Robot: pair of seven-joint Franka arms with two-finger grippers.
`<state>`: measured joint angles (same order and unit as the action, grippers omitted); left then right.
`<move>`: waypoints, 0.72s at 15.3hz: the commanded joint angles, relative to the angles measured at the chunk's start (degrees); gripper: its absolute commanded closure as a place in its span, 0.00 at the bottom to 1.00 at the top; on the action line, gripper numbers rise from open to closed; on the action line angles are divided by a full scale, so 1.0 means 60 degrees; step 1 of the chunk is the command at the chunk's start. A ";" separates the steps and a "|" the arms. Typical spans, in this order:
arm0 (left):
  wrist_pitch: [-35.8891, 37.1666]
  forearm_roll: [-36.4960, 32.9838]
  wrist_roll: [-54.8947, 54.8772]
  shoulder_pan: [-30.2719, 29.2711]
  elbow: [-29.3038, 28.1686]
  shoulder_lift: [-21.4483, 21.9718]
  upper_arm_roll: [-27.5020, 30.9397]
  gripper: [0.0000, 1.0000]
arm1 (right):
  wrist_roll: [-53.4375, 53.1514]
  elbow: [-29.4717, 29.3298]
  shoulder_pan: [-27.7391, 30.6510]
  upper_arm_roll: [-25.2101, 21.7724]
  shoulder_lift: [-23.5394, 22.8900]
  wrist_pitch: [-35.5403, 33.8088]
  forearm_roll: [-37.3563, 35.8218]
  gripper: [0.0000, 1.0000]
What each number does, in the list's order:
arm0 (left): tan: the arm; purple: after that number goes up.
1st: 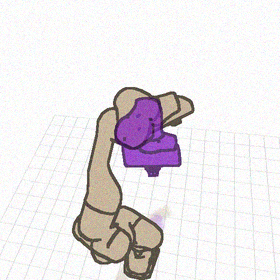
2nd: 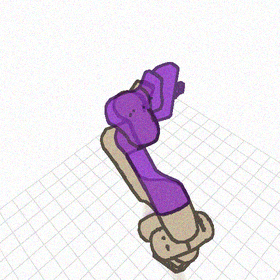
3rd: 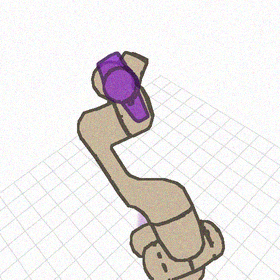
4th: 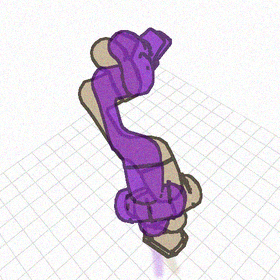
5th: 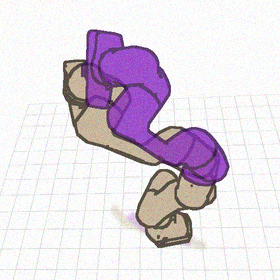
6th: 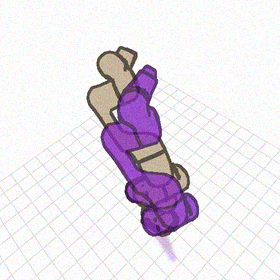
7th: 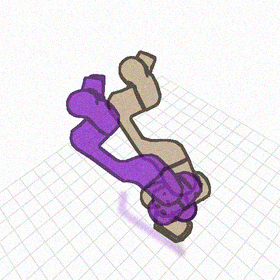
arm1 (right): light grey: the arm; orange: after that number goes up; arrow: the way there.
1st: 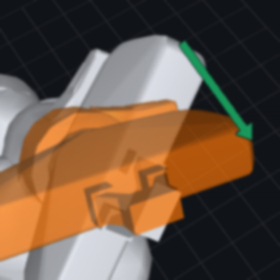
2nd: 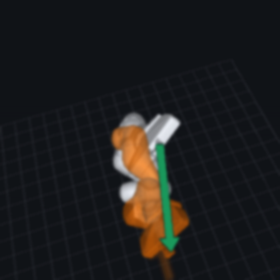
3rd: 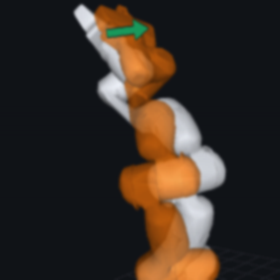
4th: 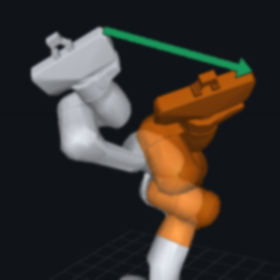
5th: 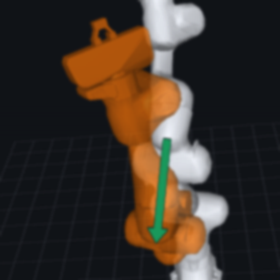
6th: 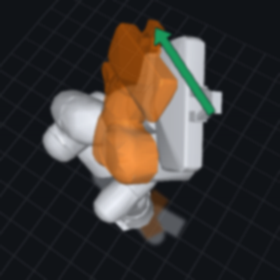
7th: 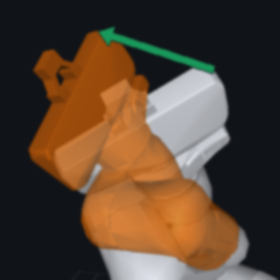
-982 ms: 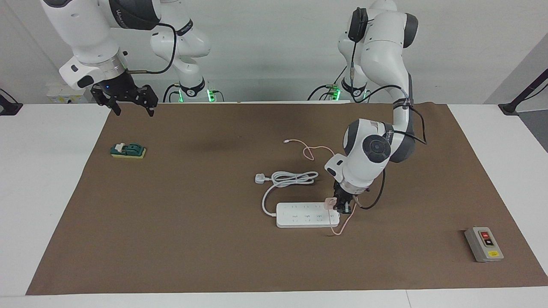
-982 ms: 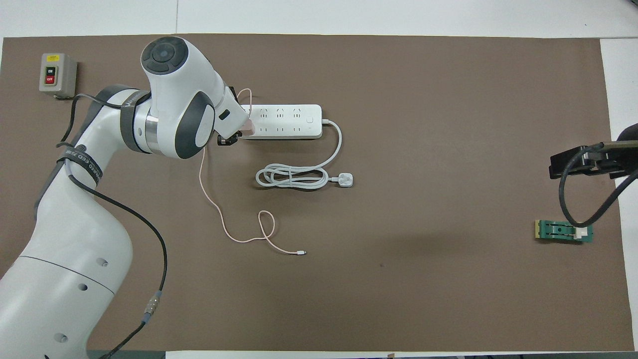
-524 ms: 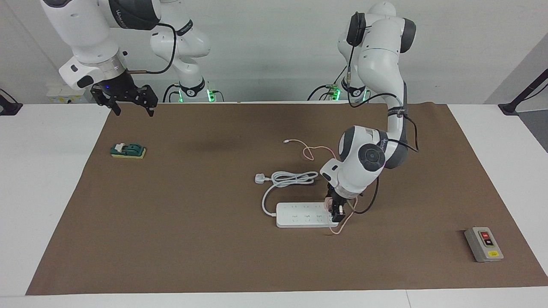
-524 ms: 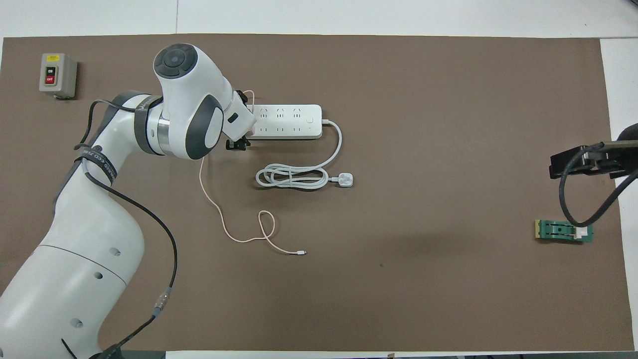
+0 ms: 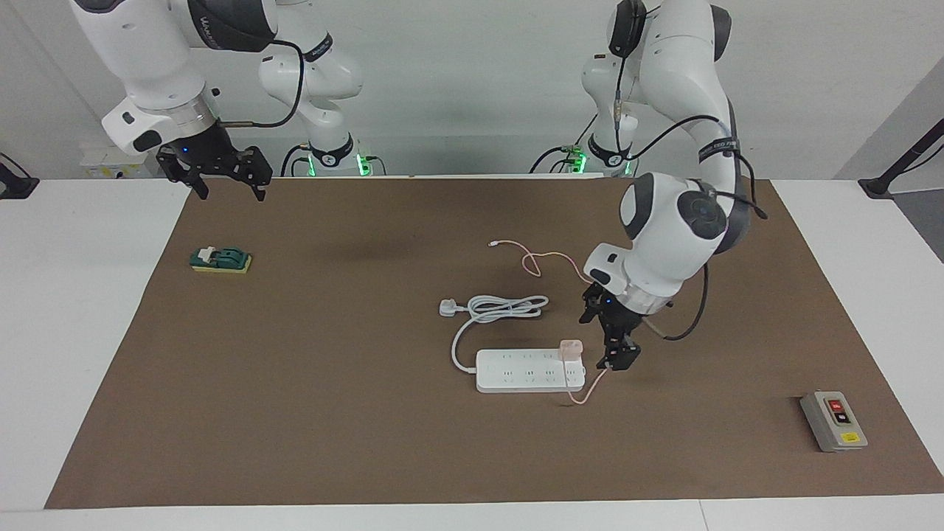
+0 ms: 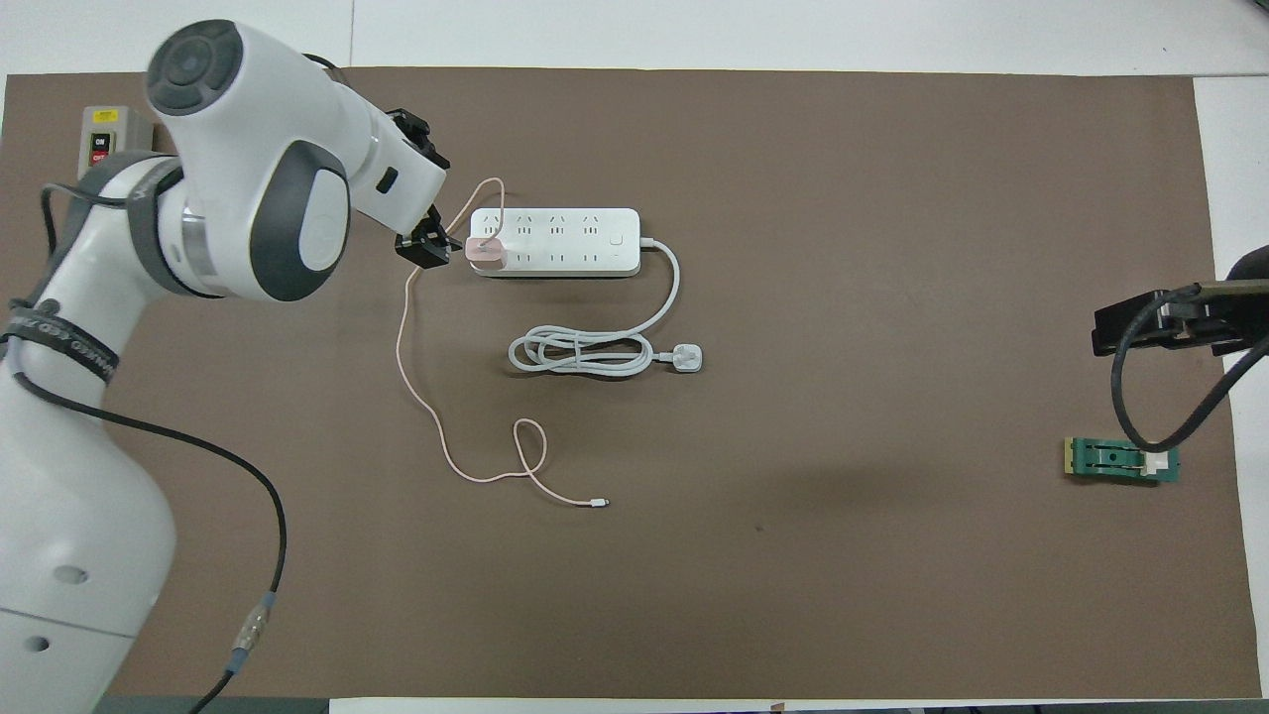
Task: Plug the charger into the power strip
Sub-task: 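Open the left gripper and pull it back from the strip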
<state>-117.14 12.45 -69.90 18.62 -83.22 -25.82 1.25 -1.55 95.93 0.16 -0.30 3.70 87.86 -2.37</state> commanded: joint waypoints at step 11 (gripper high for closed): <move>0.4256 -0.0478 0.4805 -0.0818 -0.0177 0.3232 0.0494 0.00 | 0.0156 0.0067 0.0061 0.0036 0.0116 -0.0112 -0.0088 0.00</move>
<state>-95.37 11.21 -46.66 15.35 -83.15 -9.02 4.57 -1.55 95.93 0.16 -0.30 3.70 87.86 -2.37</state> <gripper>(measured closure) 0.000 0.000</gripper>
